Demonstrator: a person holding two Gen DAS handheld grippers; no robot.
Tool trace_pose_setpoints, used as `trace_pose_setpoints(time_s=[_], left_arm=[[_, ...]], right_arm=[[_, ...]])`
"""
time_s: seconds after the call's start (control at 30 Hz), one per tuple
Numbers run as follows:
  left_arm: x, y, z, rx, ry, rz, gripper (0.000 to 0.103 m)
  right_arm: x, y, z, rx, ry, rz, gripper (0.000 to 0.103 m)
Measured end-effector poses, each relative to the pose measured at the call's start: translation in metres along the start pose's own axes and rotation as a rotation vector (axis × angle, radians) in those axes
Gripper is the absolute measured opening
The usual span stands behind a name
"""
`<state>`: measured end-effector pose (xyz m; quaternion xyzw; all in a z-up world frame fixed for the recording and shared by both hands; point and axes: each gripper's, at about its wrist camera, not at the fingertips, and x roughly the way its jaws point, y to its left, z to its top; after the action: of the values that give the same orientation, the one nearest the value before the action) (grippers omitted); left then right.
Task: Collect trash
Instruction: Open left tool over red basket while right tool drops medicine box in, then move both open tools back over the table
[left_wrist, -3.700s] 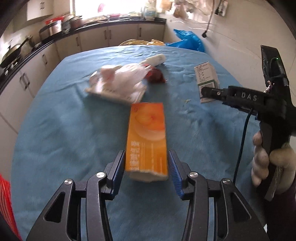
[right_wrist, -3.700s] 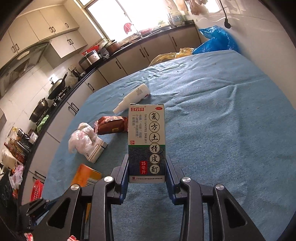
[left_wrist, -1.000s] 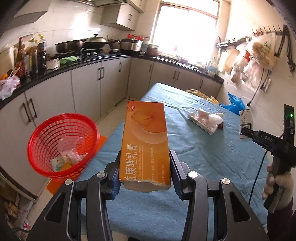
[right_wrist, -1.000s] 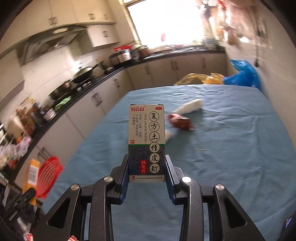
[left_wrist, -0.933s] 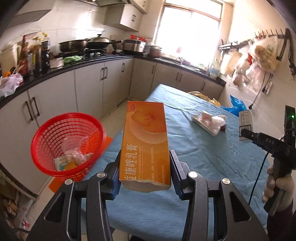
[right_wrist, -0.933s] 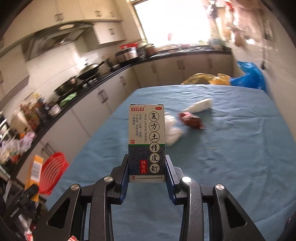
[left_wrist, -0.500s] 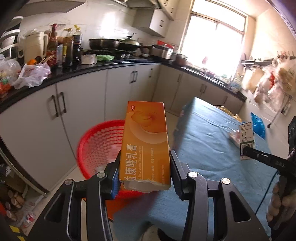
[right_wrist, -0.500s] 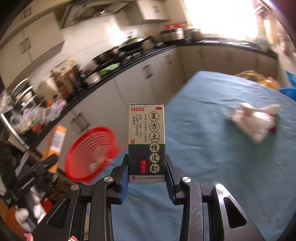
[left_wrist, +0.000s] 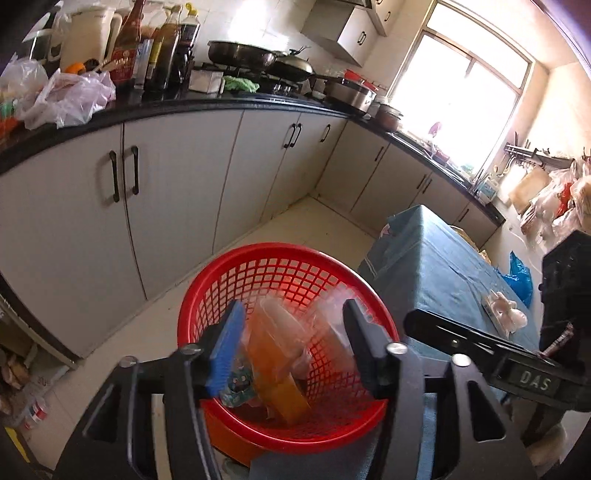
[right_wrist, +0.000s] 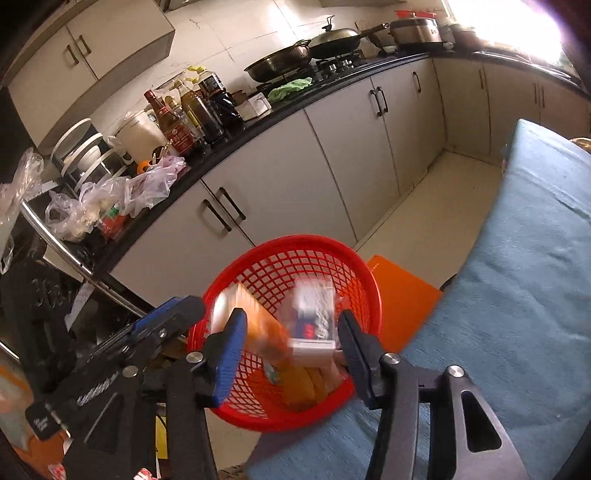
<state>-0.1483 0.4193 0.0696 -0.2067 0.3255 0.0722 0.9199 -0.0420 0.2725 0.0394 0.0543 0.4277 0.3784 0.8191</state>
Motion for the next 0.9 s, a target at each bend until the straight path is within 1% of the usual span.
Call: trace_pose_setpoints(time_s=[0.13, 0.3, 0.47, 0.63, 0.9], left_arm=[[-0.006, -0.004, -0.002, 0.042, -0.021, 0.036, 0.068], [-0.011, -0.016, -0.009, 0.094, -0.014, 0.108, 0.068], [-0.019, -0.040, -0.019, 0.163, -0.023, 0.163, 0.069], [-0.031, -0.069, -0.028, 0.225, -0.041, 0.182, 0.069], [-0.045, -0.121, -0.045, 0.324, -0.071, 0.195, 0.070]], right_arm=[[-0.001, -0.001, -0.002, -0.029, 0.001, -0.039, 0.055], [-0.022, -0.014, -0.011, -0.046, -0.034, -0.100, 0.056], [-0.051, -0.033, -0.022, -0.021, -0.105, -0.150, 0.064], [-0.078, -0.050, -0.033, 0.021, -0.120, -0.141, 0.064], [-0.127, -0.073, -0.057, 0.030, -0.146, -0.180, 0.065]])
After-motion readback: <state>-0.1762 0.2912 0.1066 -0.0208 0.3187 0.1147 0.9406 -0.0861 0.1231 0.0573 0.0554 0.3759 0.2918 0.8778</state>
